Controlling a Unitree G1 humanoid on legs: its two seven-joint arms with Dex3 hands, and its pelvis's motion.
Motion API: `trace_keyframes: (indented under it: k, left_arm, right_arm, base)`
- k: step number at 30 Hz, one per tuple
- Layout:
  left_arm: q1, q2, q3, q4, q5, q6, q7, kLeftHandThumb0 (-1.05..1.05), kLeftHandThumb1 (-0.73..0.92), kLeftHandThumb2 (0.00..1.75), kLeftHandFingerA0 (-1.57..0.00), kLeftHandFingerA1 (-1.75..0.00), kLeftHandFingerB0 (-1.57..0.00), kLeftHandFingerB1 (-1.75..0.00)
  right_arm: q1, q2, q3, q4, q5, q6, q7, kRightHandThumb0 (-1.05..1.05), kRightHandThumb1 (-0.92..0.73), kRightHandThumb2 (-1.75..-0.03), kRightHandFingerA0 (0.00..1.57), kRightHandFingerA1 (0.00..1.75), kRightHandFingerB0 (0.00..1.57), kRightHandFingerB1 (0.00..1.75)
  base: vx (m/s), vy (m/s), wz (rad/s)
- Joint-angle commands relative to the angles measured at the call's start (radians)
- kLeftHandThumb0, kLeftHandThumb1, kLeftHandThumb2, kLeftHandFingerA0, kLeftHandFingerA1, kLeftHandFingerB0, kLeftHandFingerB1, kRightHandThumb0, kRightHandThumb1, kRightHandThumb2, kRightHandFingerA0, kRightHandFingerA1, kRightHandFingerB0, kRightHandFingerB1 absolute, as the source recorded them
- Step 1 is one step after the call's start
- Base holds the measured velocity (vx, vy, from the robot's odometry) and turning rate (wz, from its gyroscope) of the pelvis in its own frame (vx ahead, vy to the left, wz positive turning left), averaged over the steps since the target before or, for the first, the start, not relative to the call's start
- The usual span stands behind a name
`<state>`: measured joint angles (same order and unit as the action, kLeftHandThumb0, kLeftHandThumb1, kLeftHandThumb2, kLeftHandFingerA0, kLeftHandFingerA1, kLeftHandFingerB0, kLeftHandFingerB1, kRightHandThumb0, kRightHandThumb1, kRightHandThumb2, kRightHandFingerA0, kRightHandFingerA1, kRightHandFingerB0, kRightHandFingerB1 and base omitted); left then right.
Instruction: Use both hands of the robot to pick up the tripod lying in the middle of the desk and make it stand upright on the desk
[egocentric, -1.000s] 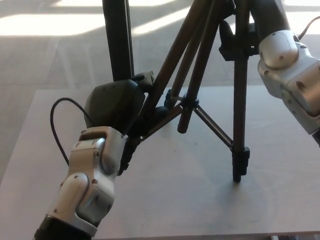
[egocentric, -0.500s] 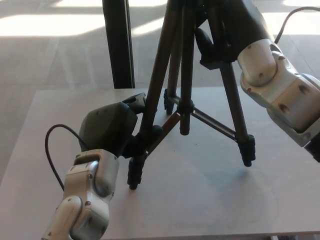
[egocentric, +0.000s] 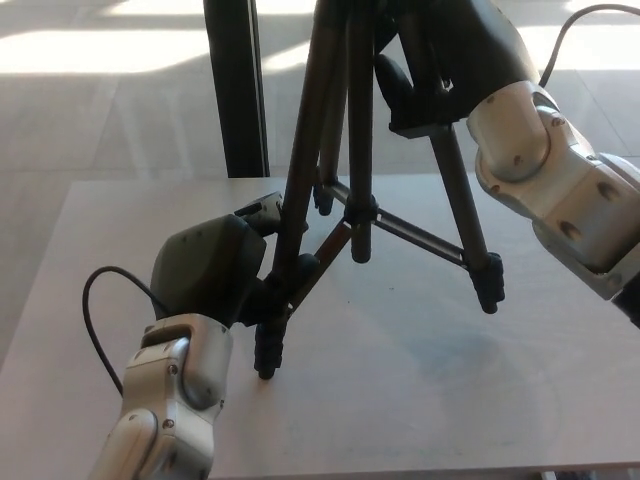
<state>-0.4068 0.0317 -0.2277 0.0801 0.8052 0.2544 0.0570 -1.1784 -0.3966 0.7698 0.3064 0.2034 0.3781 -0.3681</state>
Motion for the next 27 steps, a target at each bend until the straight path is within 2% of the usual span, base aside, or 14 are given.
trace_keyframes:
  k: [1,5,6,7,8,10,13,14,15,17,19,24,25,27]
  left_arm:
    - [0.152,0.053,0.038,0.072,-0.020,0.098,0.010,-0.23,0.59,0.91,-0.74,-1.06,-0.80,-0.76]
    - [0.144,0.051,0.035,0.074,-0.022,0.109,0.005,-0.23,0.58,0.92,-0.77,-1.22,-0.81,-0.80]
    - [0.145,0.055,0.032,0.072,-0.020,0.110,0.000,-0.26,0.62,0.87,-0.61,-0.94,-0.75,-0.68]
    - [0.145,0.061,0.028,0.064,-0.015,0.120,-0.018,-0.27,0.62,0.84,-0.62,-0.95,-0.73,-0.65]
    - [0.145,0.063,0.028,0.061,-0.015,0.122,-0.022,-0.27,0.62,0.84,-0.63,-0.93,-0.74,-0.66]
    - [0.145,0.067,0.027,0.054,-0.013,0.128,-0.035,-0.27,0.63,0.81,-0.74,-1.42,-0.69,-0.62]
    - [0.142,0.076,0.025,0.047,-0.014,0.140,-0.066,-0.27,0.64,0.76,-0.76,-1.39,-0.66,-0.57]
    - [0.137,0.080,0.023,0.049,-0.014,0.150,-0.084,-0.28,0.66,0.76,-0.75,-1.52,-0.73,-0.79]
    - [0.133,0.086,0.021,0.042,-0.015,0.161,-0.111,-0.29,0.65,0.70,-0.78,-1.48,-0.77,-0.76]
    - [0.130,0.091,0.019,0.039,-0.018,0.161,-0.125,-0.31,0.65,0.65,-0.81,-1.39,-0.80,-0.71]
    - [0.125,0.107,0.019,0.027,-0.037,0.151,-0.168,-0.34,0.70,0.61,-0.76,-1.10,-0.73,-0.61]
    - [0.117,0.130,0.014,0.020,-0.052,0.139,-0.209,-0.40,0.69,0.61,-0.73,-1.18,-0.54,-0.50]
    - [0.118,0.138,0.020,0.010,-0.065,0.134,-0.227,-0.43,0.67,0.60,-0.56,-0.80,-0.49,-0.46]
    - [0.122,0.138,0.028,0.000,-0.075,0.133,-0.230,-0.45,0.65,0.57,-0.62,-1.04,-0.52,-0.47]
  right_arm:
    - [0.030,-0.176,0.157,-0.017,-0.394,-0.111,0.204,-0.22,-0.54,-1.12,0.89,1.75,0.74,1.51]
    - [0.035,-0.181,0.146,-0.012,-0.371,-0.107,0.217,-0.20,-0.53,-1.10,0.86,1.75,0.72,1.54]
    - [0.036,-0.183,0.145,-0.009,-0.369,-0.113,0.221,-0.20,-0.53,-1.10,0.86,1.75,0.71,1.54]
    - [0.040,-0.186,0.143,-0.004,-0.365,-0.118,0.223,-0.28,-0.52,-1.13,1.16,1.36,0.91,1.20]
    - [0.043,-0.186,0.141,-0.003,-0.362,-0.117,0.222,-0.21,-0.55,-1.09,0.87,1.75,0.72,1.53]
    - [0.047,-0.189,0.142,-0.002,-0.358,-0.116,0.228,-0.22,-0.57,-1.09,0.87,1.75,0.72,1.52]
    - [0.046,-0.193,0.144,-0.013,-0.352,-0.089,0.238,-0.22,-0.58,-1.06,0.86,1.73,0.71,1.39]
    - [0.044,-0.194,0.146,-0.013,-0.353,-0.086,0.242,-0.24,-0.63,-0.92,0.86,1.71,0.73,1.21]
    - [0.042,-0.189,0.146,-0.017,-0.340,-0.047,0.249,-0.27,-0.69,-0.79,0.84,1.61,0.76,0.86]
    - [0.036,-0.181,0.147,-0.018,-0.322,-0.004,0.262,-0.28,-0.72,-0.75,0.83,1.54,0.75,0.73]
    - [0.017,-0.173,0.165,-0.014,-0.311,0.062,0.291,-0.33,-0.79,-0.63,0.83,1.09,0.63,0.48]
    - [0.000,-0.181,0.159,0.002,-0.258,0.073,0.387,-0.48,-0.77,-0.62,0.73,0.84,0.36,0.39]
    - [0.006,-0.187,0.148,0.020,-0.248,0.035,0.402,-0.53,-0.75,-0.61,0.69,0.96,0.32,0.38]
    - [-0.012,-0.189,0.165,0.022,-0.248,0.072,0.438,-0.65,-0.61,-0.92,0.30,0.59,0.15,0.44]
  base:
    - [0.00,0.000,0.00]
    - [0.00,0.000,0.00]
    - [0.00,0.000,0.00]
    - [0.00,0.000,0.00]
    - [0.00,0.000,0.00]
    - [0.00,0.000,0.00]
    - [0.00,0.000,0.00]
    - [0.00,0.000,0.00]
    - [0.00,0.000,0.00]
    - [0.00,0.000,0.00]
    - [0.00,0.000,0.00]
    - [0.00,0.000,0.00]
    - [0.00,0.000,0.00]
    - [0.00,0.000,0.00]
